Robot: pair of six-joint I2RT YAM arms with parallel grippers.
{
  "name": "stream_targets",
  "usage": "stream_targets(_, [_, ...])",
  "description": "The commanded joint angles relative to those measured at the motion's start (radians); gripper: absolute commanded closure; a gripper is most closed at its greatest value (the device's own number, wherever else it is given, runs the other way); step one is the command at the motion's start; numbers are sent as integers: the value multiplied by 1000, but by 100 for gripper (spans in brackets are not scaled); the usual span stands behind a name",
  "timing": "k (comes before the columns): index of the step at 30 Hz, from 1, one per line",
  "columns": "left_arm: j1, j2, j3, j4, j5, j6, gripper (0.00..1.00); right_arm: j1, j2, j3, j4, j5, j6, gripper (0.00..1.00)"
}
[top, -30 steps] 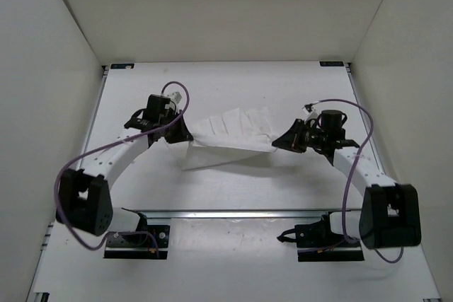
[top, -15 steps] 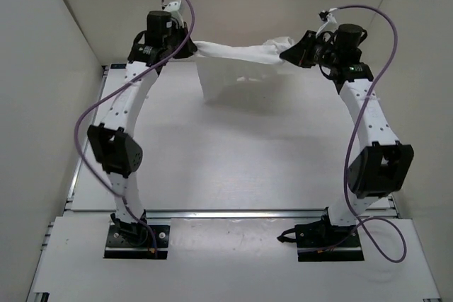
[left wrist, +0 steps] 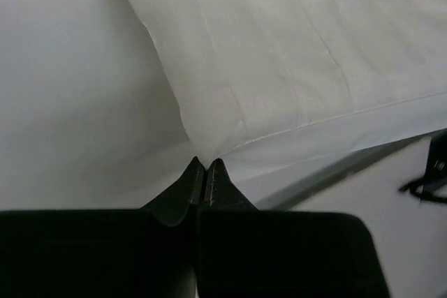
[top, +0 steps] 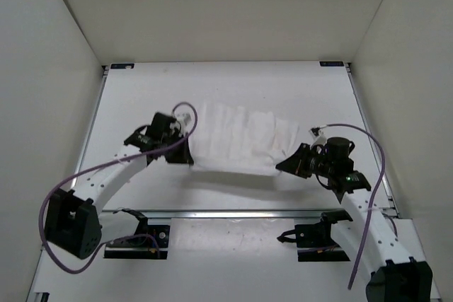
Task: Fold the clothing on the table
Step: Flatten the skirt out, then fold the skirt
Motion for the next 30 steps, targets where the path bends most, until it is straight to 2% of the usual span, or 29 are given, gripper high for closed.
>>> stream_targets(1, [-58,-202,-129,-117,-51,-75,100,-1,-135,12,-23,44,43,100])
stream_targets(3, [-41,-275,-144,-143,-49,-83,100,-21,-120,16,-22,-13,42,100])
stream_targets(4, [3,-281,-131,-142,-48,-63,100,-18,-95,12,-22,-42,36,100])
stream_targets(7, [63,-209,-43,-120,-57,-18,100,22,12,12,62,-33,48,100])
stream_targets(10, [112,-63,36,-76,-21,-12,100,13,136,56,124,2,30,100])
stream_targets(14, [131,171,143,-7,-2,-14,99,-105,337,108,156,-68,4,100])
stream_targets(17, [135,353,286,-28,-5,6,97,-156,446,160,207,-107,2,100])
stream_targets(22, [152,633,615,-120,16,20,93,-163,636,265,300,-142,39,100])
stream_targets(23, [152,661,686,-135,24,18,82,-165,662,277,355,-179,70,96])
stream_targets(24, [157,711,720,-143,29,23,64,-166,704,280,369,-208,106,90])
stream_targets(25, [151,737,782,-157,32,22,57,-163,741,289,417,-213,113,79])
stream_targets(26, [148,782,853,-163,35,23,41,-157,756,302,428,-222,124,72])
stream_targets(27, [148,825,887,-184,15,25,32,-157,782,331,434,-214,121,52])
stream_targets(28, [146,848,941,-209,3,25,13,-148,805,341,422,-208,113,33])
stream_targets(29, [149,875,991,-217,4,25,2,-143,810,375,406,-208,98,29])
stream_targets(30, [158,892,1016,-215,4,23,1,-139,818,403,409,-204,79,27])
